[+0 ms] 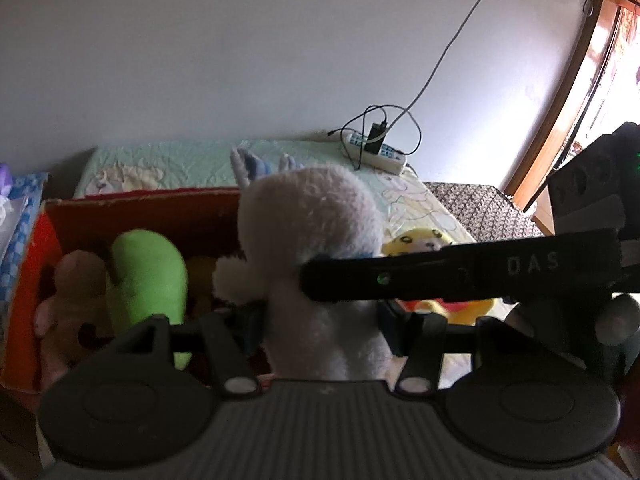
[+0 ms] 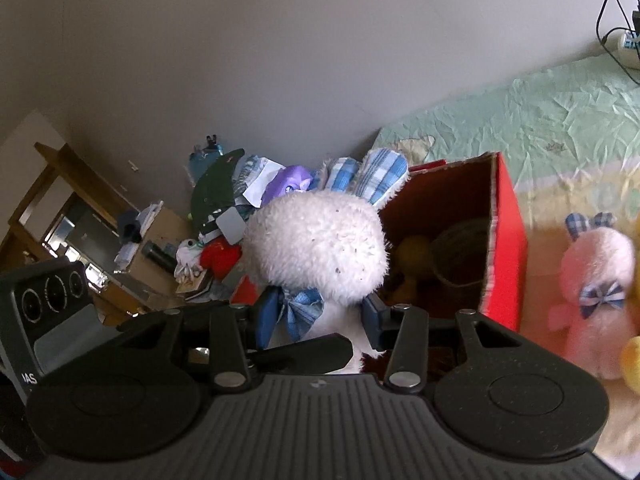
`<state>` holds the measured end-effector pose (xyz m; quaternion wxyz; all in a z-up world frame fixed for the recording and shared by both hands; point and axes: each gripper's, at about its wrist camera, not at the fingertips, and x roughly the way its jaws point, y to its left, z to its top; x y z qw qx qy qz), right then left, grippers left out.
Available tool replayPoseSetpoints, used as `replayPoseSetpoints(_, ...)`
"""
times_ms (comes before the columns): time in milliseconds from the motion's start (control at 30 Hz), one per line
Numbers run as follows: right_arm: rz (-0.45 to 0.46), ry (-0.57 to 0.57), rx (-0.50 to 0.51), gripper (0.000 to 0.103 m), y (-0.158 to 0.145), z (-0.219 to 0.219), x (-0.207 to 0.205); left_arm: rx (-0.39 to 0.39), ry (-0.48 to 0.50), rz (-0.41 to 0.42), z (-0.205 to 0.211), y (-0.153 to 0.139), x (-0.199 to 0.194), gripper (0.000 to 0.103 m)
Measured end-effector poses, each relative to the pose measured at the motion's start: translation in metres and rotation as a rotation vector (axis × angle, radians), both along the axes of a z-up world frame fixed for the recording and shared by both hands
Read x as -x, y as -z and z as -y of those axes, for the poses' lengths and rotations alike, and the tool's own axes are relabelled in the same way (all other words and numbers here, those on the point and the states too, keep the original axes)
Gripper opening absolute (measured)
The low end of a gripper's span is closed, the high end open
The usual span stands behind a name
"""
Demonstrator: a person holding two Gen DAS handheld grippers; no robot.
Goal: Organize objects
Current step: 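Carry the white bunny with both grippers over the red box, then lower the white bunny into the red box and open both grippers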
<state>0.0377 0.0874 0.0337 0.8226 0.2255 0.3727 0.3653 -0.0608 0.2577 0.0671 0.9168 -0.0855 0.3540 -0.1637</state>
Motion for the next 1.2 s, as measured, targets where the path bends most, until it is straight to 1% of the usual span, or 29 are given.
replayPoseSetpoints(33, 0.014, -0.008, 0.003, 0.047, -0.003, -0.006, -0.001, 0.002, 0.000, -0.001, -0.005, 0.000, -0.001, 0.056)
replayPoseSetpoints(100, 0.030, -0.031, -0.001, 0.047, -0.009, -0.024, -0.004, 0.000, -0.010, 0.022, -0.015, -0.004, 0.002, 0.056)
replayPoseSetpoints(167, 0.049, -0.067, -0.009, 0.047, -0.013, -0.043, -0.008, -0.020, -0.031, 0.049, -0.027, -0.012, 0.008, 0.056)
replayPoseSetpoints(267, 0.066, -0.117, -0.002, 0.047, -0.012, -0.072, -0.014, -0.030, -0.082, 0.073, -0.055, -0.020, 0.016, 0.056)
replayPoseSetpoints(333, 0.063, -0.142, 0.010, 0.047, -0.006, -0.089, -0.018, -0.033, -0.120, 0.067, -0.073, -0.021, 0.020, 0.056)
replayPoseSetpoints(500, 0.075, -0.169, 0.067, 0.047, 0.009, -0.114, -0.026, -0.053, -0.202, 0.032, -0.103, -0.004, 0.019, 0.057)
replayPoseSetpoints(567, 0.064, -0.165, 0.081, 0.047, 0.016, -0.121, -0.028, -0.066, -0.224, 0.018, -0.110, 0.004, 0.014, 0.059)
replayPoseSetpoints(733, 0.039, -0.145, 0.085, 0.050, 0.024, -0.130, -0.030, -0.094, -0.252, -0.010, -0.120, 0.018, 0.004, 0.063)
replayPoseSetpoints(767, 0.037, -0.144, 0.090, 0.052, 0.024, -0.132, -0.031, -0.094, -0.255, -0.010, -0.124, 0.019, 0.007, 0.065)
replayPoseSetpoints(900, 0.035, -0.138, 0.099, 0.053, 0.023, -0.131, -0.031, -0.089, -0.264, -0.018, -0.127, 0.022, 0.007, 0.071)
replayPoseSetpoints(1000, 0.044, -0.130, 0.099, 0.056, 0.022, -0.130, -0.030, -0.089, -0.265, -0.022, -0.128, 0.025, 0.004, 0.075)
replayPoseSetpoints(1067, 0.056, -0.114, 0.099, 0.057, 0.020, -0.130, -0.029, -0.091, -0.268, -0.025, -0.128, 0.026, 0.002, 0.080)
replayPoseSetpoints(1167, 0.079, -0.081, 0.085, 0.063, 0.017, -0.125, -0.028, -0.102, -0.278, -0.028, -0.128, 0.024, 0.002, 0.081)
replayPoseSetpoints(1200, 0.084, -0.077, 0.076, 0.063, 0.016, -0.123, -0.028, -0.105, -0.282, -0.029, -0.128, 0.024, 0.002, 0.081)
